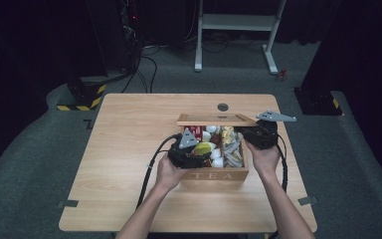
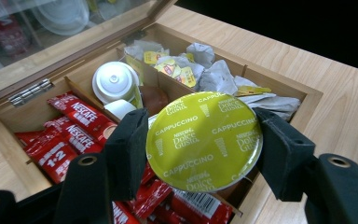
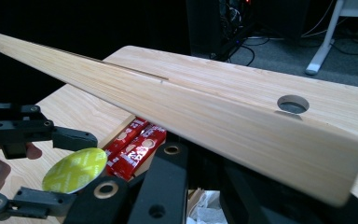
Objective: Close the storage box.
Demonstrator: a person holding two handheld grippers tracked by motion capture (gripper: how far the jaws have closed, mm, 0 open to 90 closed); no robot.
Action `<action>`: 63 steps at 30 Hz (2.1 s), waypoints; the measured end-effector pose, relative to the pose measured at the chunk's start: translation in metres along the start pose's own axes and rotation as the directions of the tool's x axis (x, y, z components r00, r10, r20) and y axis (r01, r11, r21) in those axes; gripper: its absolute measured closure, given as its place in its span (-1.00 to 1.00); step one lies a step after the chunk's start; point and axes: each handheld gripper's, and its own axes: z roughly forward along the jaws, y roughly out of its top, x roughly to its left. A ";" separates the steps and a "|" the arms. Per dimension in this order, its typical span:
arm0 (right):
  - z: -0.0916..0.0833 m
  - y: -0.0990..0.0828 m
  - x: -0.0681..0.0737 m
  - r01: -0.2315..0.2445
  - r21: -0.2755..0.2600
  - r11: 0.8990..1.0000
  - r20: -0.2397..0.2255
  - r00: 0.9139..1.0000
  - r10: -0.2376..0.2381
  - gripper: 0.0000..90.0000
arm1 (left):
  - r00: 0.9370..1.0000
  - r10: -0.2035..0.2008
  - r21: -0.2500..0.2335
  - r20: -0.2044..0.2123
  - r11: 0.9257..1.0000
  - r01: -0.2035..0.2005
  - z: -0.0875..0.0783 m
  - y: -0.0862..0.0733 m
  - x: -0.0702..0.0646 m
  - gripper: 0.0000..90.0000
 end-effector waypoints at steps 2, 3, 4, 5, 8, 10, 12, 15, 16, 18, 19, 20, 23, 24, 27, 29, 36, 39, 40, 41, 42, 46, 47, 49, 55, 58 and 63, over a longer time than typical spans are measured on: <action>0.000 0.000 0.000 -0.009 -0.004 1.000 -0.010 1.000 0.009 1.00 | 1.000 0.005 -0.007 -0.001 1.000 -0.005 -0.003 -0.002 0.000 -0.12; 0.000 -0.001 0.000 -0.014 -0.004 1.000 -0.012 1.000 0.014 1.00 | 1.000 0.011 -0.009 -0.004 1.000 -0.011 -0.004 -0.003 0.000 -0.12; 0.001 -0.001 0.000 -0.011 -0.005 1.000 -0.013 1.000 0.011 1.00 | 1.000 0.014 -0.011 -0.009 1.000 -0.014 -0.006 -0.004 0.001 -0.12; 0.001 0.000 0.001 -0.010 -0.004 1.000 -0.014 1.000 0.010 1.00 | 1.000 0.014 -0.011 -0.009 1.000 -0.014 -0.006 -0.004 0.001 -0.12; 0.002 -0.001 0.001 -0.012 -0.002 1.000 -0.016 1.000 0.012 1.00 | 1.000 0.002 -0.010 -0.009 1.000 -0.002 -0.011 -0.007 0.004 -0.12; 0.002 -0.001 0.001 -0.011 -0.001 1.000 -0.015 1.000 0.011 1.00 | 1.000 -0.002 -0.009 -0.015 1.000 0.002 -0.013 -0.009 0.005 -0.12; 0.002 -0.001 0.001 -0.011 -0.002 1.000 -0.015 1.000 0.011 1.00 | 1.000 -0.005 -0.008 -0.018 1.000 0.004 -0.016 -0.011 0.008 -0.12; 0.002 -0.001 0.001 -0.010 -0.004 1.000 -0.016 1.000 0.010 1.00 | 0.999 -0.002 -0.012 -0.033 1.000 0.001 -0.021 -0.014 0.009 -0.12; 0.002 -0.001 0.001 -0.010 -0.004 1.000 -0.016 1.000 0.010 1.00 | 0.999 0.000 -0.011 -0.035 1.000 -0.001 -0.022 -0.014 0.010 -0.12; 0.002 -0.001 0.001 -0.011 -0.004 1.000 -0.016 1.000 0.011 1.00 | 0.999 0.001 -0.011 -0.042 1.000 -0.001 -0.024 -0.015 0.010 -0.12; 0.002 -0.001 0.002 -0.013 -0.003 1.000 -0.016 1.000 0.013 1.00 | 0.999 0.000 -0.015 -0.045 1.000 0.000 -0.026 -0.016 0.011 -0.12; 0.002 -0.001 0.002 -0.012 -0.002 1.000 -0.017 1.000 0.012 1.00 | 0.999 0.000 -0.018 -0.050 1.000 0.000 -0.028 -0.016 0.012 -0.12; 0.002 -0.002 0.002 -0.008 -0.003 1.000 -0.016 1.000 0.008 1.00 | 0.998 -0.003 -0.018 -0.058 1.000 0.002 -0.033 -0.017 0.014 -0.12; 0.002 -0.002 0.002 -0.008 -0.003 1.000 -0.016 1.000 0.008 1.00 | 0.998 -0.003 -0.018 -0.058 1.000 0.002 -0.033 -0.017 0.014 -0.12; 0.002 -0.003 0.002 -0.008 -0.001 1.000 -0.019 1.000 0.008 1.00 | 0.997 0.000 -0.011 -0.076 1.000 -0.001 -0.038 -0.020 0.016 -0.12; 0.002 -0.003 0.002 -0.008 -0.002 1.000 -0.019 1.000 0.008 1.00 | 0.997 -0.002 -0.010 -0.078 1.000 0.001 -0.040 -0.021 0.017 -0.12; 0.002 -0.003 0.002 -0.007 0.004 1.000 -0.020 1.000 0.007 1.00 | 0.995 -0.028 -0.025 -0.099 0.999 0.026 -0.053 -0.028 0.025 -0.12; 0.002 -0.004 0.002 -0.006 0.009 1.000 -0.017 1.000 0.006 1.00 | 0.994 -0.049 -0.034 -0.099 0.998 0.046 -0.057 -0.032 0.029 -0.12; 0.002 -0.004 0.003 -0.004 0.014 1.000 -0.014 1.000 0.004 1.00 | 0.993 -0.055 -0.035 -0.103 0.998 0.052 -0.059 -0.034 0.030 -0.12; 0.002 -0.004 0.003 -0.004 0.014 1.000 -0.014 1.000 0.004 1.00 | 0.993 -0.055 -0.035 -0.103 0.998 0.052 -0.059 -0.034 0.030 -0.12; 0.002 -0.004 0.003 0.002 0.018 1.000 -0.010 1.000 -0.002 1.00 | 0.992 -0.073 -0.041 -0.103 0.997 0.069 -0.061 -0.038 0.033 -0.12; 0.002 -0.004 0.003 0.002 0.020 1.000 -0.009 1.000 -0.002 1.00 | 0.989 -0.085 -0.039 -0.119 0.996 0.081 -0.066 -0.043 0.038 -0.12; 0.001 -0.004 0.003 0.001 0.020 1.000 -0.009 1.000 -0.001 1.00 | 0.989 -0.089 -0.038 -0.120 0.996 0.085 -0.067 -0.044 0.039 -0.12; 0.002 -0.004 0.003 0.003 0.019 1.000 -0.009 1.000 -0.002 1.00 | 0.988 -0.092 -0.036 -0.122 0.995 0.088 -0.069 -0.046 0.041 -0.12; 0.001 -0.004 0.003 0.001 0.023 1.000 -0.013 1.000 -0.001 1.00 | 0.986 -0.102 -0.034 -0.135 0.995 0.098 -0.076 -0.052 0.045 -0.12; 0.001 -0.004 0.002 0.003 0.027 1.000 -0.012 1.000 -0.003 1.00 | 0.984 -0.117 -0.037 -0.135 0.993 0.113 -0.080 -0.057 0.050 -0.12; 0.001 -0.004 0.003 0.006 0.029 1.000 -0.012 1.000 -0.005 1.00 | 0.980 -0.135 -0.038 -0.147 0.991 0.130 -0.084 -0.062 0.053 -0.12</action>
